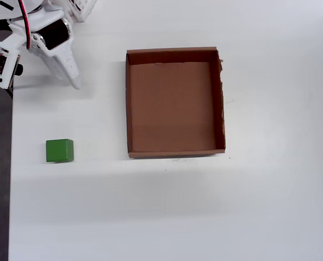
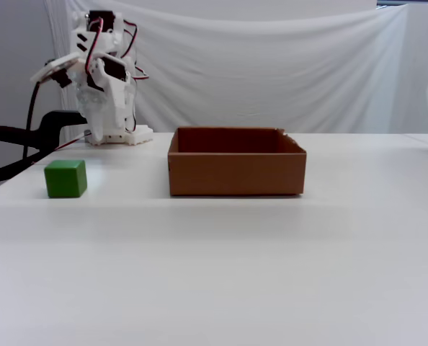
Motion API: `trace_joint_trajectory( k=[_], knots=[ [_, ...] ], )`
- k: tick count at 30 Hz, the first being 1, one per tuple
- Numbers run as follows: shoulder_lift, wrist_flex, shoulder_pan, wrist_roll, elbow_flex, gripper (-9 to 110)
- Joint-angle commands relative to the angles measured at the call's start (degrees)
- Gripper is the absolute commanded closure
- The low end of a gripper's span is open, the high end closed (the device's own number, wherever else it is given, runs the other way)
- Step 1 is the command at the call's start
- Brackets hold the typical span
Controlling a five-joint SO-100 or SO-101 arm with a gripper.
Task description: Grasp a green cube and put it in a box.
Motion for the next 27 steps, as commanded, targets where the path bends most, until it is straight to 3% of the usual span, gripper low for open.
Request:
trace_joint_trajectory(
  k=[1, 6, 9, 19, 27],
  knots=[
    [-0.09, -3.69, 0.35, -0.35, 0.00, 80],
    [-4.48, -15.91, 2.11, -0.88, -1.14, 80],
    [-10.02, -14.06, 4.57, -3.08, -7.21, 80],
    [-32.34, -11.51, 9.67, -27.86, -25.58, 80],
    [-50.80, -17.31, 9.67, -30.76, -37.09, 79]
  ],
)
